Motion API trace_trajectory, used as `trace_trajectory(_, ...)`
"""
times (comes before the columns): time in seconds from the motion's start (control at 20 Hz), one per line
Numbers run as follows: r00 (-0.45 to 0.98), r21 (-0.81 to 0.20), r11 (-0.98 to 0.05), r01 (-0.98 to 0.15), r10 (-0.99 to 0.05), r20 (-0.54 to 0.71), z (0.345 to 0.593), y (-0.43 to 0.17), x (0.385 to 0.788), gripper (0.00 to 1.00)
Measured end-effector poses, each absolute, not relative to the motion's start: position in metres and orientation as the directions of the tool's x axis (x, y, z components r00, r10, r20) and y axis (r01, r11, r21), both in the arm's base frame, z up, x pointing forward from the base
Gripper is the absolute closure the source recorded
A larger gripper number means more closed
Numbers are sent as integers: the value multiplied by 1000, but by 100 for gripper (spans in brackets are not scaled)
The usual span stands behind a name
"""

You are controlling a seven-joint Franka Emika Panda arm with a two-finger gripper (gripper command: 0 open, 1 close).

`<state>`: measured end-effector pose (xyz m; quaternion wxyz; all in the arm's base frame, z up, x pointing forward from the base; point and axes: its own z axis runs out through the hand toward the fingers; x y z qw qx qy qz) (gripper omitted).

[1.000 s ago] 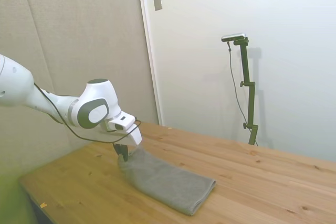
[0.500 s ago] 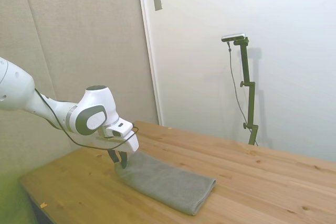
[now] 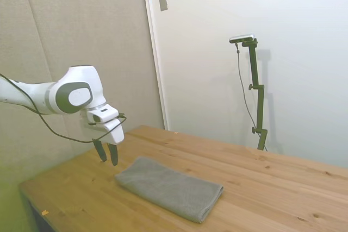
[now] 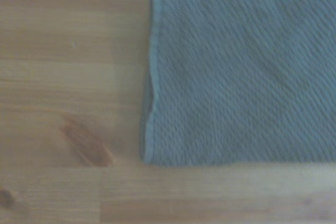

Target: Unfold the towel

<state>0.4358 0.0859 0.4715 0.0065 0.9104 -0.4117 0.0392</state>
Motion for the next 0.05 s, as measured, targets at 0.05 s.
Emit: trace_trajectory(0.05, 646, -8, -649, -761, -758, 91, 472, 88, 422, 0)
